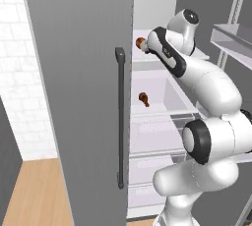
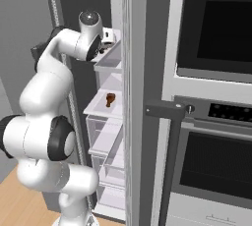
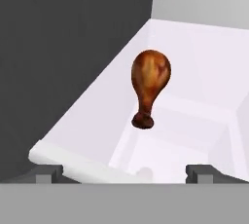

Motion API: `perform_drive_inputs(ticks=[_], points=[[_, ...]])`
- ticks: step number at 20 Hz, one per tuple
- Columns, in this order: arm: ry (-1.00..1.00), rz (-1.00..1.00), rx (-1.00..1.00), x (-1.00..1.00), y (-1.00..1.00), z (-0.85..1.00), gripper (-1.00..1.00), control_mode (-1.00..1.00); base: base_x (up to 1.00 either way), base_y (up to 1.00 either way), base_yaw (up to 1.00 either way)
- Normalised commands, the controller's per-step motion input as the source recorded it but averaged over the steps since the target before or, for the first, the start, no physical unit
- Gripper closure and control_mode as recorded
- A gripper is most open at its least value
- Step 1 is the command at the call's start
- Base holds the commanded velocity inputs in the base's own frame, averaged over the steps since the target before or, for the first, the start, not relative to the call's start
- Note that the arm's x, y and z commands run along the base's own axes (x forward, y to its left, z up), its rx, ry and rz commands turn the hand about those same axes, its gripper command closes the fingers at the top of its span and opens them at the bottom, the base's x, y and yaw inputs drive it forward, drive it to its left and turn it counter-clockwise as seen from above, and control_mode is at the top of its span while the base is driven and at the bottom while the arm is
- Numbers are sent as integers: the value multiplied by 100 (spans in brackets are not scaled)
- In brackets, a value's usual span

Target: Place one bell pepper and one chicken drumstick in each tupperware on the nearby counter, to pack two identical lunches.

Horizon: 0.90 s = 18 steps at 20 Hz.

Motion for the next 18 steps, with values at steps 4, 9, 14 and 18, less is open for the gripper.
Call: perform_drive_inputs(ticks=[4, 9, 14, 18], points=[[0, 2, 0, 60, 0, -19, -100, -100, 0, 0, 0], [0, 1, 0, 64, 0, -10, -100, -100, 0, 0, 0], [0, 0, 0, 61, 0, -15, -100, -100, 0, 0, 0], [0, 1, -1, 44, 0, -23, -100, -100, 0, 0, 0]])
